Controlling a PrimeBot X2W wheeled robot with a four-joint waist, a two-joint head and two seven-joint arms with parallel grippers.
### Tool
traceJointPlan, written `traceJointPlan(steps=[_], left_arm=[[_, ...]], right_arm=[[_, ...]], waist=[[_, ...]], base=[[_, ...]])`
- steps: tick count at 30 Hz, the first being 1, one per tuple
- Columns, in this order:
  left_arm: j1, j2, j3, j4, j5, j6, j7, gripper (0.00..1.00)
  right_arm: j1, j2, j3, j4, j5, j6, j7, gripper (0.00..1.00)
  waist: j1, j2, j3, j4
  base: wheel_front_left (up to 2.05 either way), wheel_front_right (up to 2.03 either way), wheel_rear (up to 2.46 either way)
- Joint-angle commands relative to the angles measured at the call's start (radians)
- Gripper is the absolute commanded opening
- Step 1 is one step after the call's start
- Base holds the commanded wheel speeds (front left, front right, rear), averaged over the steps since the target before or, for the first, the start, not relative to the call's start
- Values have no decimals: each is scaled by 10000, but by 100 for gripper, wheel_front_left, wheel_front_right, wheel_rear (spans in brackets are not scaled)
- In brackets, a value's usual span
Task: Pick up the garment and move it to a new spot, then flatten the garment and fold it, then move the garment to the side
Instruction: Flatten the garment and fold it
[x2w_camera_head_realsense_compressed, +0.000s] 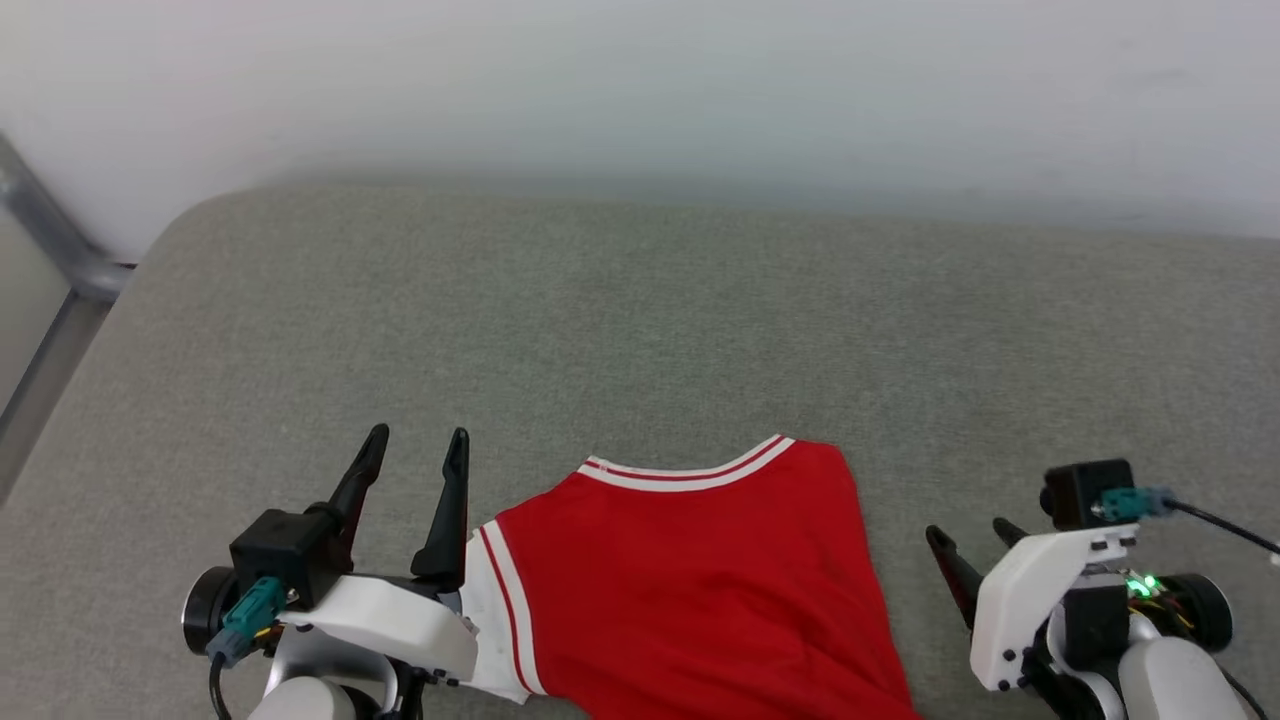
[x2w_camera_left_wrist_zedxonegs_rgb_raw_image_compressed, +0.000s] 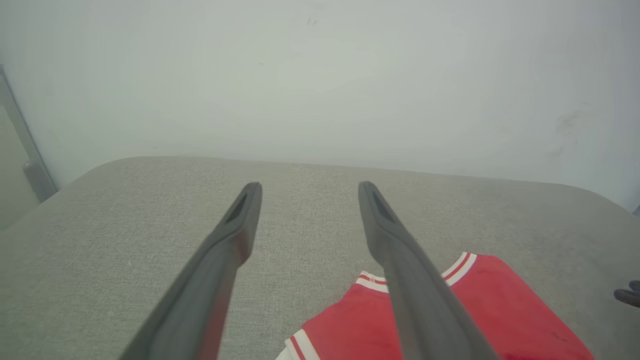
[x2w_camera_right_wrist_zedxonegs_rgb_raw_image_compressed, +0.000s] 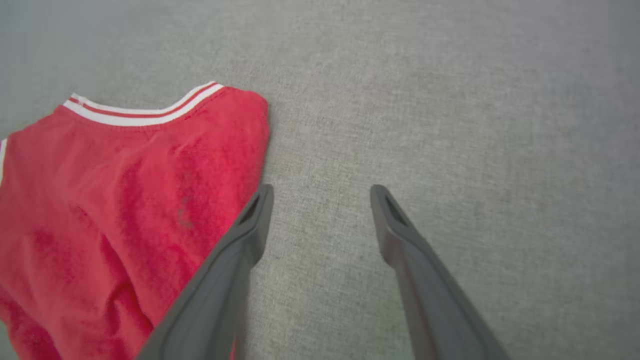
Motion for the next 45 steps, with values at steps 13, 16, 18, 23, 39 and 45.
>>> traceJointPlan(steps=[13,16,18,23,39,45], left_arm=[[-713,-521,0,510,30,-411,-374,100],[-726,-569,45,645,20,-471,-425,100],[-721,-591,88,730,11,-532,-434,100],[-550,-607,186,844,44,-483,-450,100],[-161,-401,193,737,-70,-386,-296,100],[-77,-334,171,700,-139,-377,-173,100]], right_arm=[[-1504,-1066,2325,1430,893,-5,4281,100],[-1200,-1080,2577,2004,1148,-4,4948,100],[-1174,-1062,2616,2109,1333,-1,5060,0],[-1579,-1300,2343,1553,1375,-13,4220,0],[-714,-1575,-663,-1202,-108,-8,3273,0],[799,-669,-1923,-1024,-256,-7,3039,0]], waist=[[0,0,1190,1140],[0,0,1223,1199],[0,0,1204,1194],[0,0,996,997],[0,0,457,85],[0,0,473,-102]], base=[[0,0,0],[0,0,0],[0,0,0],[0,0,0],[0,0,0],[0,0,0]])
